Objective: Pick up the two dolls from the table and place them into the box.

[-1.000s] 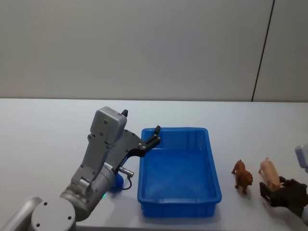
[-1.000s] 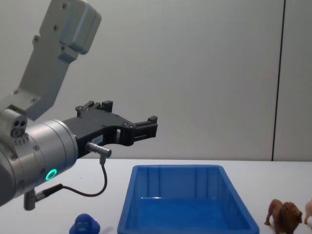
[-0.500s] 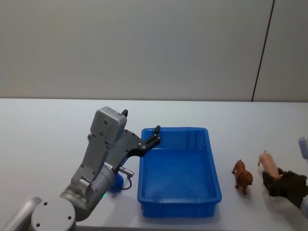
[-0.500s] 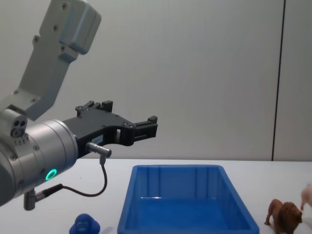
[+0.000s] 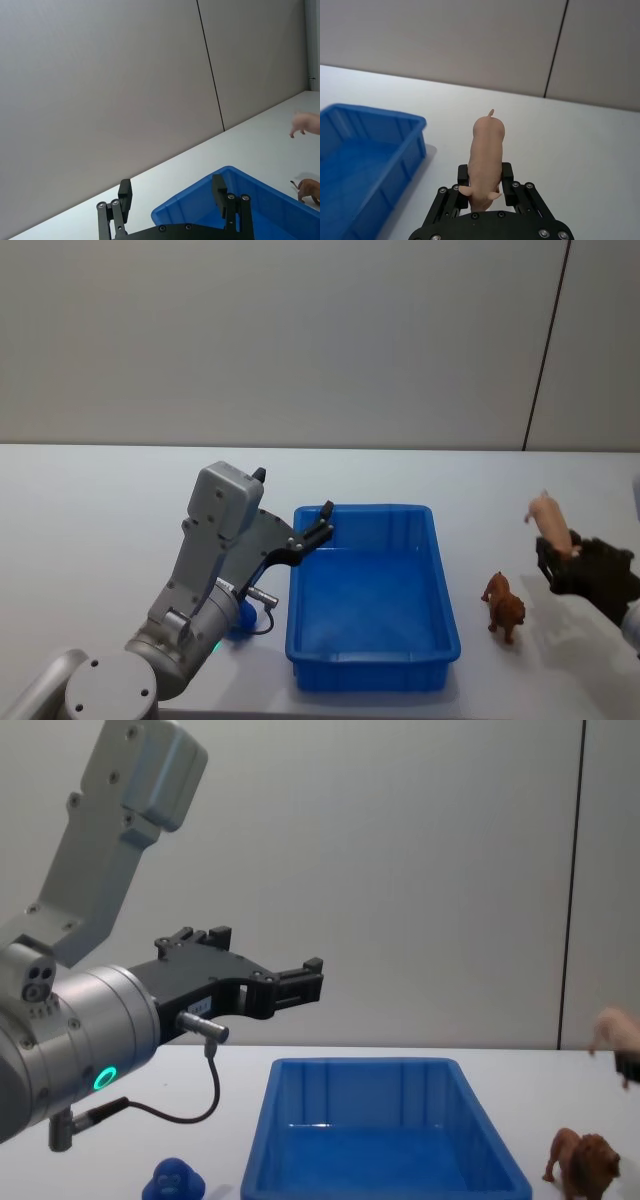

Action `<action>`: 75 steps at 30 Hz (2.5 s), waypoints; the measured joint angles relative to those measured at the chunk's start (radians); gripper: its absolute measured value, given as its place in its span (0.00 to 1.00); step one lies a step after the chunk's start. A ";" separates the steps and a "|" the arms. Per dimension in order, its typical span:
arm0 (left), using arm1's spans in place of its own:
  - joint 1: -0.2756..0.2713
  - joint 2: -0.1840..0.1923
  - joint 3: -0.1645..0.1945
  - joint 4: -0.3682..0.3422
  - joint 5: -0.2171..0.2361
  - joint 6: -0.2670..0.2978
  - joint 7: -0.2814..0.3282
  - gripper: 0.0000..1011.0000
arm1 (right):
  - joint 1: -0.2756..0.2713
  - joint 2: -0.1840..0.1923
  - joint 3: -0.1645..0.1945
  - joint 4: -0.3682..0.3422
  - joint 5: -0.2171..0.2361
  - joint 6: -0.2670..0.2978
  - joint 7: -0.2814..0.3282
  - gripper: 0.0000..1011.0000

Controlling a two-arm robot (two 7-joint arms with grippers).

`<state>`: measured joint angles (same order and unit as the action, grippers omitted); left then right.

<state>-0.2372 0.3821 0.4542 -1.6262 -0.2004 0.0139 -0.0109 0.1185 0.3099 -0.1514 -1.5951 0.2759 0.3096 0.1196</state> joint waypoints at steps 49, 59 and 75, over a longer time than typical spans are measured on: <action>0.000 0.000 0.000 0.000 0.000 0.000 0.000 0.99 | 0.018 -0.053 -0.143 -0.123 -0.170 0.154 0.231 0.76; 0.000 0.000 0.000 0.000 0.000 0.000 0.000 0.99 | 0.002 -0.039 -0.123 -0.138 -0.130 0.143 0.189 0.99; 0.000 0.000 0.000 0.000 0.000 0.000 0.000 0.99 | -0.027 0.012 -0.062 -0.152 -0.059 0.141 0.108 0.99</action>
<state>-0.2372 0.3821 0.4542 -1.6262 -0.2004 0.0138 -0.0109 0.0912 0.3220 -0.2134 -1.7470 0.2169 0.4508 0.2280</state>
